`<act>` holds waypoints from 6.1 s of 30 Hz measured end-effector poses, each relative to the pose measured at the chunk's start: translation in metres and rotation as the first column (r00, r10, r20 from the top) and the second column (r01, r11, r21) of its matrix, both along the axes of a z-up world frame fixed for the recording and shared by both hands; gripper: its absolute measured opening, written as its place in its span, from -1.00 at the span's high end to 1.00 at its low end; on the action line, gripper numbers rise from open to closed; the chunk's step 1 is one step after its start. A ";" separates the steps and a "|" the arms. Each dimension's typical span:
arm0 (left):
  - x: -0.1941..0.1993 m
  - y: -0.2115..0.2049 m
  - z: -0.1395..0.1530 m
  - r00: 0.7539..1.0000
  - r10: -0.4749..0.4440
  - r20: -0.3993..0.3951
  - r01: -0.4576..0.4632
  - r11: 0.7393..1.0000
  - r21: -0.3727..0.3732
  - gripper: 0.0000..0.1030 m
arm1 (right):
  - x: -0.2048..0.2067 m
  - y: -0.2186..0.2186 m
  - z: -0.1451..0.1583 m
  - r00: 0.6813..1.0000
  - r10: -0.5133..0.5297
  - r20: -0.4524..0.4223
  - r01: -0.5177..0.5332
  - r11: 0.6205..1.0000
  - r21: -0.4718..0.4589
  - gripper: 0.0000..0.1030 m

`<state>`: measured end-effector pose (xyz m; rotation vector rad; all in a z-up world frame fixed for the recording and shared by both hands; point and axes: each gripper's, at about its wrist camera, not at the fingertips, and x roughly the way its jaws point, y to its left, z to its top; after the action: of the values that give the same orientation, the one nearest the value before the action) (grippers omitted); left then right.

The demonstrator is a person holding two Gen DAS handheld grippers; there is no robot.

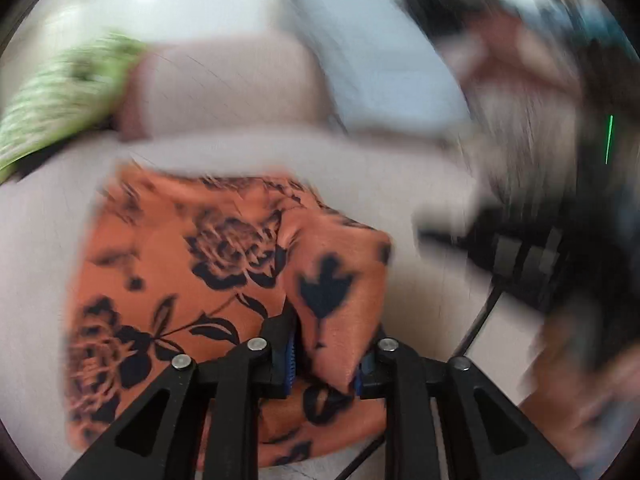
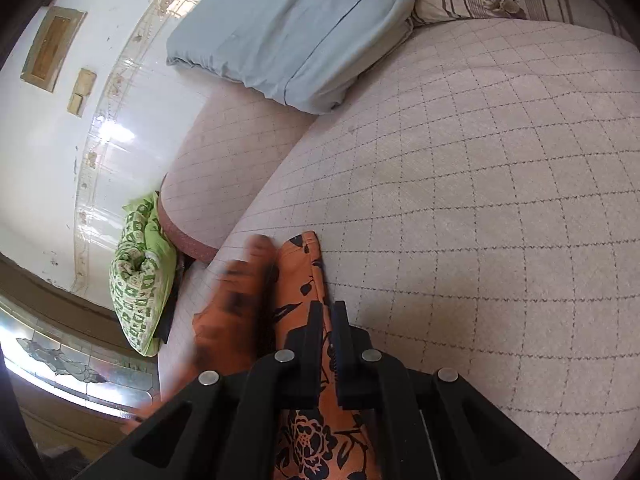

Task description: Fold small clothes

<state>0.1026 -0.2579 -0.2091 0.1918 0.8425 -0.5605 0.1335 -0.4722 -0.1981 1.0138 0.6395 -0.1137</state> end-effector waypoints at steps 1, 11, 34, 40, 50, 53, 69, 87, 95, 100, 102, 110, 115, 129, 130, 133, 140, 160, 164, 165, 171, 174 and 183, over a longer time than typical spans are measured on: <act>-0.004 0.000 -0.007 1.000 -0.018 0.011 0.018 1.000 0.018 0.57 | 0.000 -0.001 -0.001 1.000 -0.006 -0.004 0.006 1.000 -0.004 0.91; -0.025 0.065 0.060 0.992 -0.127 0.001 0.125 0.981 -0.150 -0.44 | 0.002 -0.004 0.006 0.998 0.007 0.061 -0.010 0.999 0.051 0.84; 0.037 0.147 0.008 0.976 0.184 -0.119 -0.177 0.982 0.061 -0.63 | 0.050 0.096 0.023 0.939 0.322 -0.123 -0.343 0.902 -0.261 0.88; 0.041 0.147 0.000 0.978 0.163 -0.132 -0.155 0.985 0.070 -0.70 | 0.123 0.110 0.026 0.946 0.302 -0.119 -0.323 0.911 -0.257 0.88; 0.056 0.164 -0.004 0.955 0.150 -0.258 -0.157 0.988 -0.006 -0.81 | 0.144 0.074 -0.001 0.960 0.236 -0.149 -0.254 0.961 -0.109 0.88; 0.050 0.161 0.004 0.968 0.151 -0.201 -0.150 0.988 0.018 -0.81 | 0.112 0.079 0.013 0.957 0.254 -0.136 -0.272 0.953 -0.131 0.88; 0.038 0.155 -0.008 0.976 0.141 -0.167 -0.136 0.990 0.037 -0.82 | -0.007 0.102 -0.010 0.956 0.192 -0.222 -0.254 0.920 -0.299 0.87; 0.046 0.146 0.000 0.961 0.272 -0.043 -0.258 0.945 0.200 -0.92 | 0.004 0.087 -0.010 0.945 0.271 -0.181 -0.299 0.943 -0.148 0.88; 0.050 0.153 0.009 0.960 0.277 -0.046 -0.268 0.953 0.142 -0.95 | 0.011 0.112 0.026 0.959 0.258 -0.116 -0.281 0.912 -0.298 0.88; 0.051 0.154 0.007 0.961 0.270 -0.056 -0.261 0.955 0.140 -0.95 | 0.035 0.129 0.036 0.958 0.284 -0.051 -0.285 0.910 -0.302 0.88; 0.052 0.153 0.006 0.963 0.265 -0.051 -0.256 0.956 0.143 -0.95 | 0.049 0.137 0.033 0.955 0.291 -0.059 -0.295 0.902 -0.315 0.88; 0.054 0.150 0.003 0.963 0.265 -0.041 -0.257 0.955 0.150 -0.95 | 0.074 0.135 -0.007 0.924 0.341 -0.170 -0.374 0.900 -0.225 0.87; 0.052 0.148 0.002 0.964 0.265 -0.024 -0.258 0.954 0.155 -0.95 | 0.071 0.135 -0.009 0.920 0.352 -0.171 -0.384 0.896 -0.224 0.87; 0.052 0.149 0.004 0.965 0.261 -0.022 -0.254 0.954 0.157 -0.95 | 0.053 0.140 0.016 0.933 0.326 -0.152 -0.359 0.871 -0.336 0.87; 0.052 0.149 0.004 0.966 0.259 -0.023 -0.252 0.955 0.158 -0.95 | 0.056 0.141 0.012 0.929 0.329 -0.172 -0.369 0.870 -0.327 0.87; 0.052 0.148 0.003 0.966 0.259 -0.020 -0.252 0.954 0.161 -0.95 | 0.062 0.141 -0.003 0.914 0.339 -0.224 -0.394 0.874 -0.285 0.87; 0.051 0.148 0.000 0.965 0.260 -0.013 -0.255 0.954 0.161 -0.95 | 0.062 0.141 -0.009 0.915 0.340 -0.216 -0.393 0.873 -0.288 0.86; 0.050 0.145 0.001 0.966 0.258 0.005 -0.255 0.953 0.160 -0.95 | 0.019 0.098 0.024 0.949 0.316 -0.009 -0.302 0.899 -0.316 -0.40; 0.052 0.147 0.005 0.969 0.246 -0.010 -0.242 0.959 0.146 -0.95 | 0.013 0.077 0.025 0.961 0.277 -0.007 -0.267 0.917 -0.295 -0.40; 0.053 0.149 0.007 0.970 0.241 -0.018 -0.236 0.963 0.130 -0.95 | 0.012 0.072 0.023 0.962 0.272 -0.011 -0.263 0.922 -0.284 -0.40; 0.062 0.164 0.027 0.982 0.179 -0.056 -0.180 0.984 -0.016 -0.95 | 0.007 0.031 0.009 0.972 0.234 -0.019 -0.234 0.957 -0.172 -0.40; 0.070 0.171 0.030 0.984 0.128 -0.122 -0.140 0.985 -0.096 -0.95 | 0.005 0.016 0.001 0.974 0.228 -0.016 -0.228 0.968 -0.103 -0.40; 0.088 0.170 0.011 0.964 0.062 -0.259 -0.099 0.986 -0.134 -0.95 | 0.010 0.004 -0.022 0.958 0.288 -0.002 -0.287 0.955 0.079 -0.40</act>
<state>0.1906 -0.0881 -0.1986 -0.0501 1.0485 -0.5752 0.1435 -0.4686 -0.2206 0.9848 0.8024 0.1616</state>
